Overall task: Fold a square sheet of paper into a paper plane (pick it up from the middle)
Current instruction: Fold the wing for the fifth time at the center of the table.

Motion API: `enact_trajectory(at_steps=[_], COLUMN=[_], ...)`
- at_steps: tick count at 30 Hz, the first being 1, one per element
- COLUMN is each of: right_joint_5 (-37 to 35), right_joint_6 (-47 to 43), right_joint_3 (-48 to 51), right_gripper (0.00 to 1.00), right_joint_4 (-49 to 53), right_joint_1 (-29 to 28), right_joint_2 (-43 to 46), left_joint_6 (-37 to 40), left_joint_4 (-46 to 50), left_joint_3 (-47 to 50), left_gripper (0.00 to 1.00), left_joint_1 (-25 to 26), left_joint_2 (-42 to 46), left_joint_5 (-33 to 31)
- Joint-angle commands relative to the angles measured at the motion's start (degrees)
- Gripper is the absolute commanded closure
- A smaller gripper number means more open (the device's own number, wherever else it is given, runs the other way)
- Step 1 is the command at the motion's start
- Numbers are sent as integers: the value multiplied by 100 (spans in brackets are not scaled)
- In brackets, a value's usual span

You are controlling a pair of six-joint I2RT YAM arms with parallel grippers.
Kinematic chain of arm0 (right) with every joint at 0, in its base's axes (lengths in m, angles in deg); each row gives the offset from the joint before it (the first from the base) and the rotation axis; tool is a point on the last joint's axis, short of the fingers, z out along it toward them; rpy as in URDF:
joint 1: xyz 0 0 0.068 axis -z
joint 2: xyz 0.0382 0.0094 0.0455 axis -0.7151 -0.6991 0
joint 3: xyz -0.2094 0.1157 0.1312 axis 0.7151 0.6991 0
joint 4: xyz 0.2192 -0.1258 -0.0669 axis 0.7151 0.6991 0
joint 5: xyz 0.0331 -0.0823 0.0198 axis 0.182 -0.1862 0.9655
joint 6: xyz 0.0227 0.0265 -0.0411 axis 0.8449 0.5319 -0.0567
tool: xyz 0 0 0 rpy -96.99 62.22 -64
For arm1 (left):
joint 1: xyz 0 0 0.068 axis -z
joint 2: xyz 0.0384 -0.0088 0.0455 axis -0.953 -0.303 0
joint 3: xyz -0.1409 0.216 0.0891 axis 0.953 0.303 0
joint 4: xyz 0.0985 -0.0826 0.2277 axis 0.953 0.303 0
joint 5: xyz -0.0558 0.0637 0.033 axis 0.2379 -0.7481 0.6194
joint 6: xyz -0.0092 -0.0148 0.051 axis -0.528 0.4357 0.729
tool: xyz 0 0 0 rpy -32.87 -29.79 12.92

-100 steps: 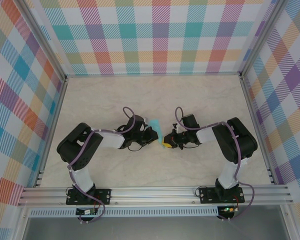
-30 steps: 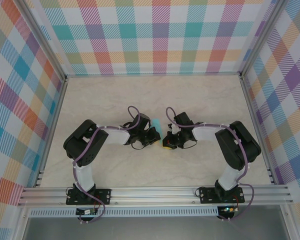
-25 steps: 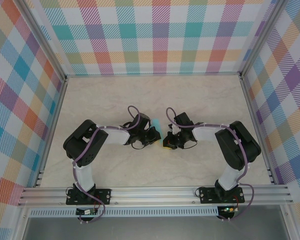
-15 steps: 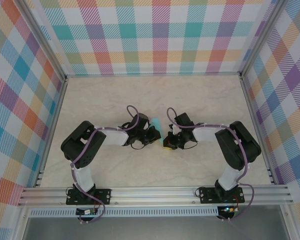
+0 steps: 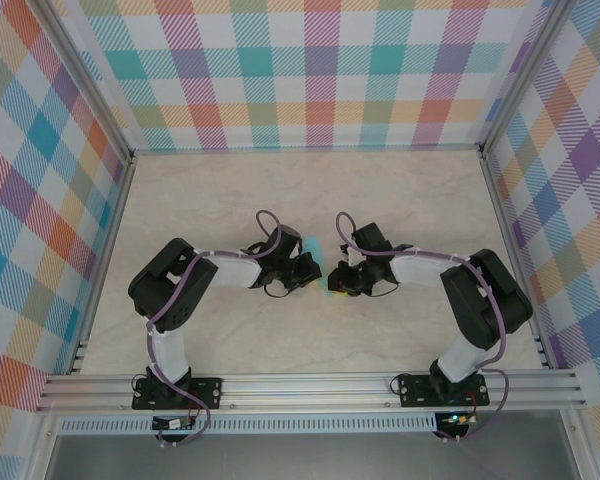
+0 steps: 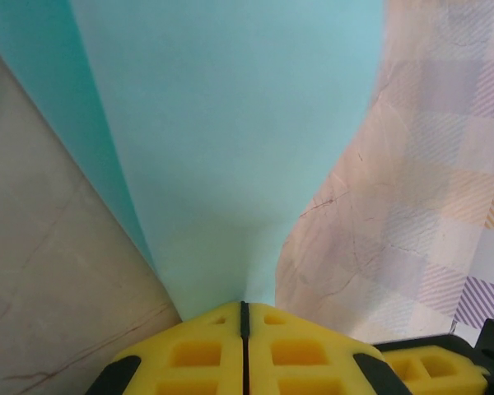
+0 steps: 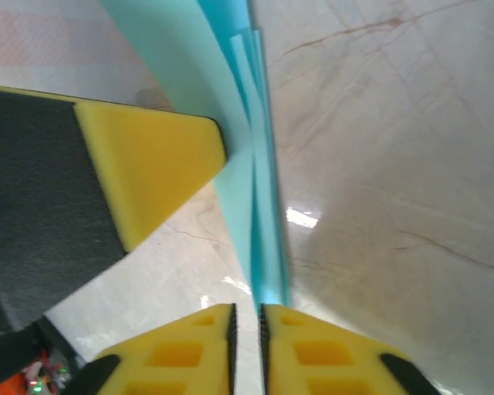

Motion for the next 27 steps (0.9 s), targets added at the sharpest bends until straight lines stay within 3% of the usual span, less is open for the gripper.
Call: enact_trajectory(at_steps=[1, 14, 27], right_joint_5=[-301, -591, -1563], right_joint_6=[-398, -948, -1208], right_joint_3=[-148, -672, -940], right_gripper=[76, 66, 67], right_joint_4=[306, 678, 1112], right_joint_1=[20, -272, -695], right_joint_2=[63, -317, -621], left_joint_6=[66, -12, -102], left_joint_4=[261, 396, 450], left_joint_3=[-132, -221, -292], left_gripper=[93, 93, 93], left_joint_1=[33, 28, 33], left_joint_2=[-77, -107, -124], left_joint_5=[-114, -175, -197])
